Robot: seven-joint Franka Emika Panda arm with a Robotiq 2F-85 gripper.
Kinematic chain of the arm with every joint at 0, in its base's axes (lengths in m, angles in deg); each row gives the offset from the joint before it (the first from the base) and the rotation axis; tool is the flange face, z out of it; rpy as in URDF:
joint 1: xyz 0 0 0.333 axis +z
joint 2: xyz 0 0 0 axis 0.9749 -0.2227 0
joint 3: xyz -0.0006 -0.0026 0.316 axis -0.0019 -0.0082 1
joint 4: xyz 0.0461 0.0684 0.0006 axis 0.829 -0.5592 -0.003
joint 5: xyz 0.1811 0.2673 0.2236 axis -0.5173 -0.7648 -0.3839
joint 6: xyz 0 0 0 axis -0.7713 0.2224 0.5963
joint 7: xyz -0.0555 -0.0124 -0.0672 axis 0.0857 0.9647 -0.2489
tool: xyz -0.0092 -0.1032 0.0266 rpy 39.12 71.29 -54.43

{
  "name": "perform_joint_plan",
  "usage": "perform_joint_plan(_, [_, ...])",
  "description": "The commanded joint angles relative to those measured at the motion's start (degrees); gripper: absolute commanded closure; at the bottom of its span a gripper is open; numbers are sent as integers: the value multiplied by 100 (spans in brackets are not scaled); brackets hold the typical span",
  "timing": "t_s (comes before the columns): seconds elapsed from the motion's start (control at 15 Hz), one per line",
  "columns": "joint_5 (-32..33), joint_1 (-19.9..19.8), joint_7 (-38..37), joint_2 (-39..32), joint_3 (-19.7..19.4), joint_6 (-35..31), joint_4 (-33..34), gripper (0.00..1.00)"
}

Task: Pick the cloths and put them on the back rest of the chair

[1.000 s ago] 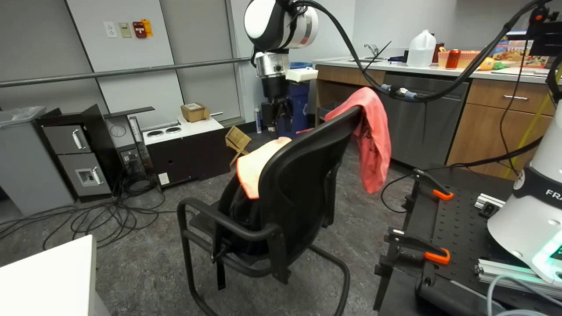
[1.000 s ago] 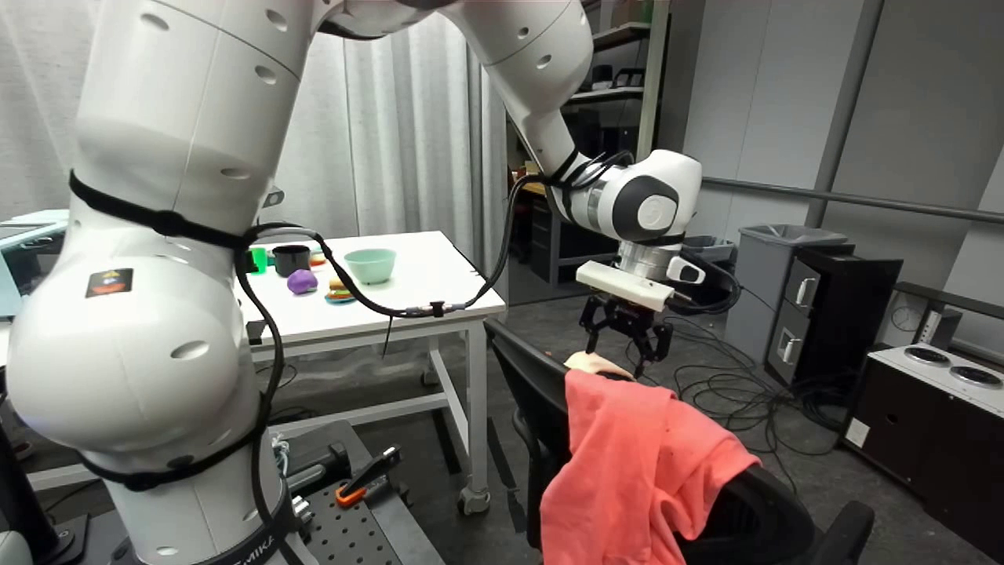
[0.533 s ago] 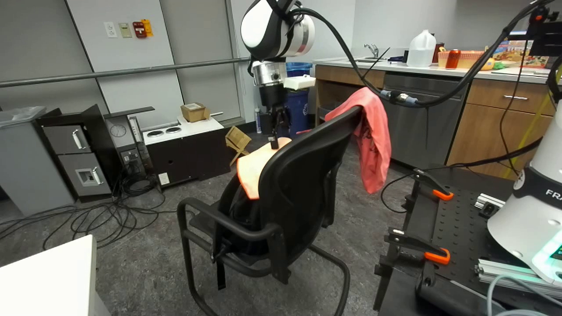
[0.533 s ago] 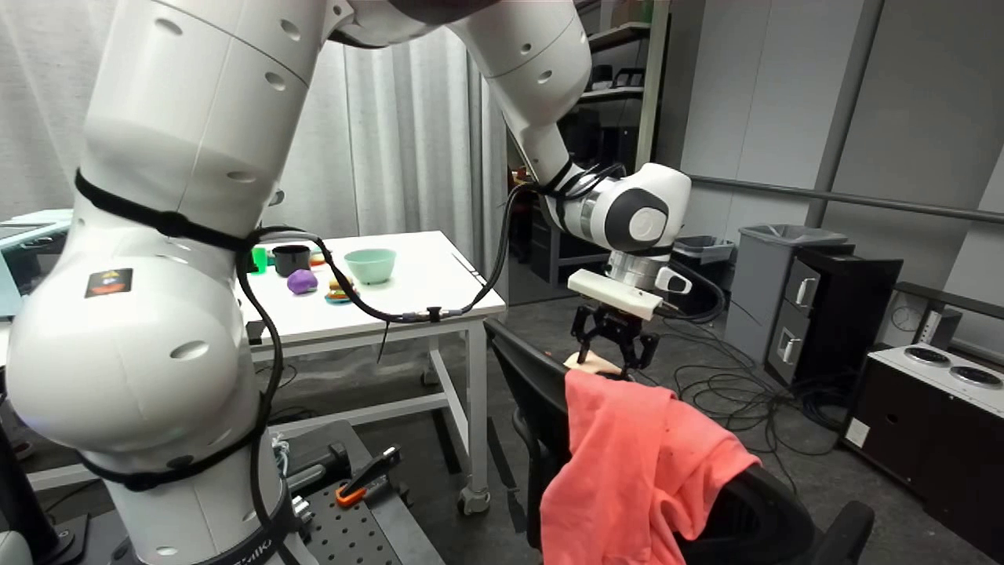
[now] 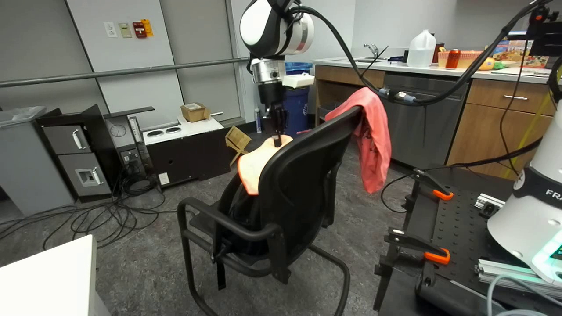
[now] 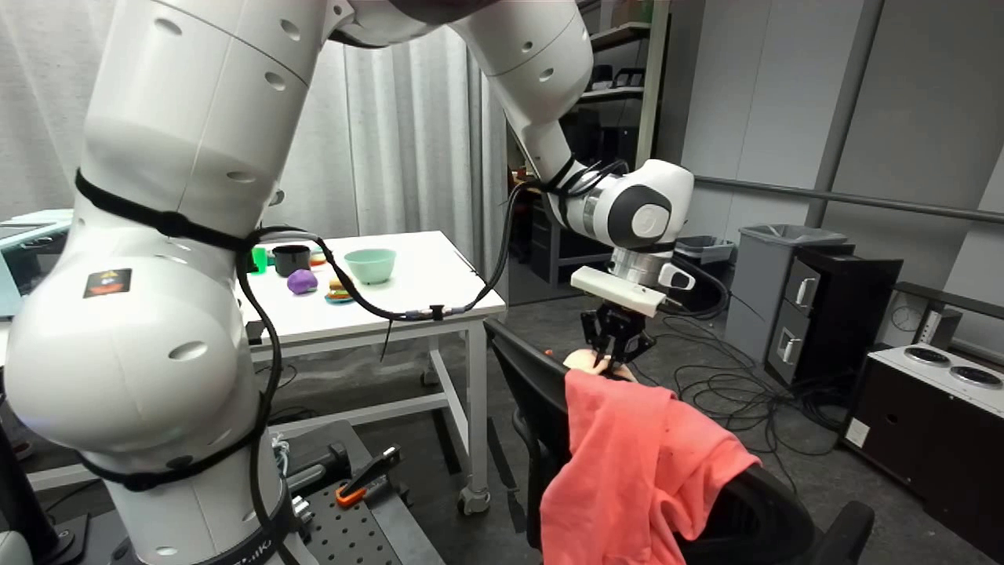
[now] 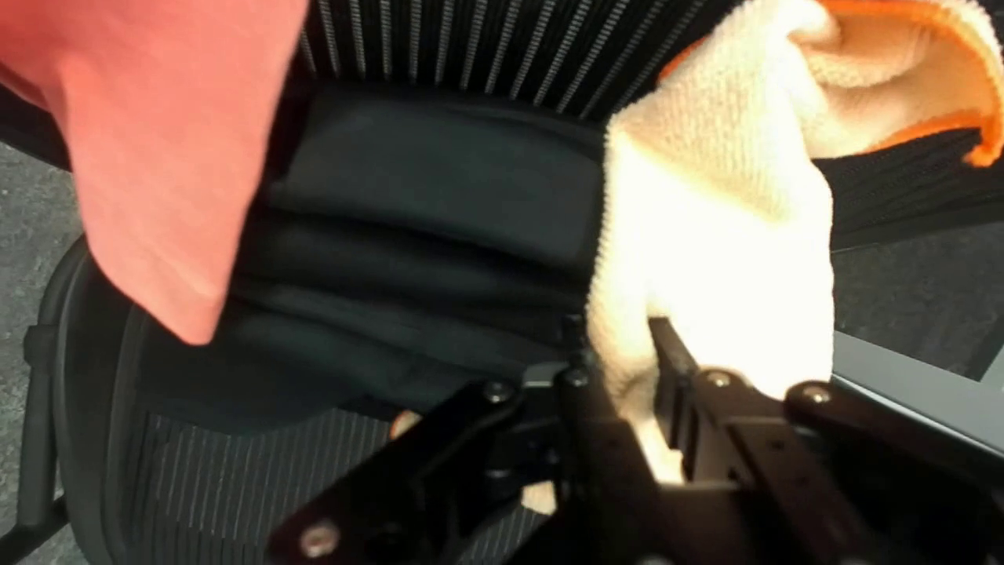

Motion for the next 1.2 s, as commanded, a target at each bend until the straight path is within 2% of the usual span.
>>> perform_joint_plan(0.0, [-88,-104,92,52,124,-6,8,100])
perform_joint_plan(0.47, [-91,-51,136,976,194,173,-501,99])
perform_joint_plan(1.13, [-304,131,415,3166,124,799,-1343,99])
